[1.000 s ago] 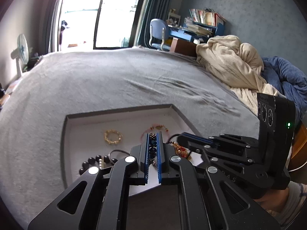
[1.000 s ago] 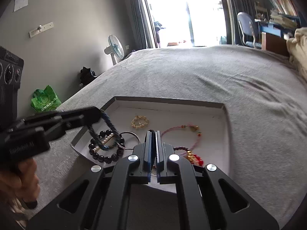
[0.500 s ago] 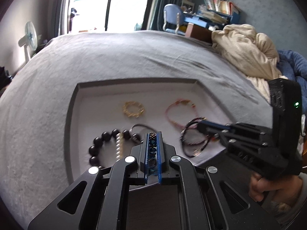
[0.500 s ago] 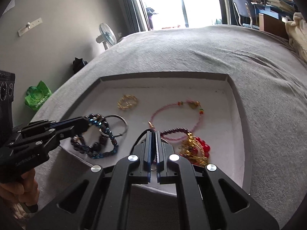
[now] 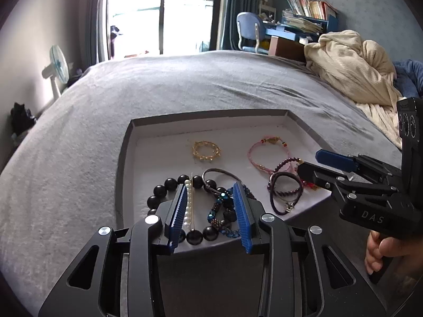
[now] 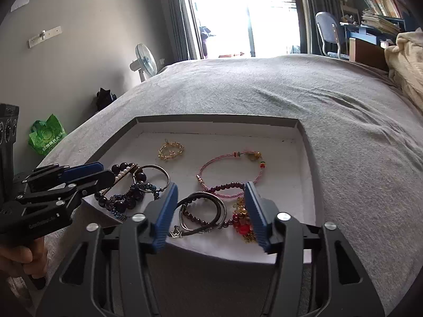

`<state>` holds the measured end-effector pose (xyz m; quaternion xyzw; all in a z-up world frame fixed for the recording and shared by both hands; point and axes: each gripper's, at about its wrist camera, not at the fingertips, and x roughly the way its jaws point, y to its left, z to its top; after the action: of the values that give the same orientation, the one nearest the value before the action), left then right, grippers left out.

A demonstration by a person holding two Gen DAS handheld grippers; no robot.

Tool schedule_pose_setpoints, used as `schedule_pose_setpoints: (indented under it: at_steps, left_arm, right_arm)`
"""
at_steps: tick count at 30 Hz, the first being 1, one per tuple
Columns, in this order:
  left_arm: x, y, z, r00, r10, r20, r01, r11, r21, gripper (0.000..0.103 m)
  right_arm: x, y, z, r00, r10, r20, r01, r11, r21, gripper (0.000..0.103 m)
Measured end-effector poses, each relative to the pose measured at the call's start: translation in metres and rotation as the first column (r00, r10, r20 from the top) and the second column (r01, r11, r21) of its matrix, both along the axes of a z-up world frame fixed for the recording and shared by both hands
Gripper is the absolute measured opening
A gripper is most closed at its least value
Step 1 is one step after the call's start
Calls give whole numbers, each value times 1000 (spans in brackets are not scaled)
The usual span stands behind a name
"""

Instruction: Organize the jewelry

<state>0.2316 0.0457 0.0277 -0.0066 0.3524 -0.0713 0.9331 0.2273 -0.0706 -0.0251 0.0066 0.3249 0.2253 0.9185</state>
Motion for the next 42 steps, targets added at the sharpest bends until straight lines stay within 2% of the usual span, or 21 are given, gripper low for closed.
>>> schedule_pose_setpoints:
  at_steps: [1,3,4,10,15,19,24,29,36,42]
  left_arm:
    - [-3,-1,1,1000,2,9,-2,1000,3,68]
    - [-12,0,6,998,15,64,-16,1000,7,87]
    - [-18,0,9,996,20,88,-21,1000,7,89]
    - [-32,4,16,990,63,123,-61,998,-21,95]
    - [-50,9,18,980,106,167,-103,994,-31,97]
    - [-65,8,18,972,124,197,-123,992,-19,97]
    - [-82,5,15,973,125,195,-125,992,-13,98]
    - [-100,7,13,964,164,208,-160,986,-35,98]
    - [-119,10,9,954,185,234,-173,982,-71,98]
    - [-125,1,9,949,173,265,-171,985,-29,98]
  right_arm:
    - [-2,-2,1,1000,-4,8,4,1000,6,67]
    - [-7,-7,2,1000,-11,20,11,1000,21,74]
    - [-8,-9,3,1000,-15,25,15,1000,25,79]
    - [-23,-21,5,998,-32,54,30,999,40,93]
    - [-43,-28,6,995,-47,94,43,998,35,97]
    - [-58,-31,9,991,-54,120,50,998,38,97]
    - [-79,-31,10,989,-46,143,41,998,37,98]
    - [-99,-27,11,984,-30,177,26,999,24,98]
    - [-118,-35,11,980,-68,190,61,997,44,98]
    - [-129,-39,11,974,-88,208,78,995,54,98]
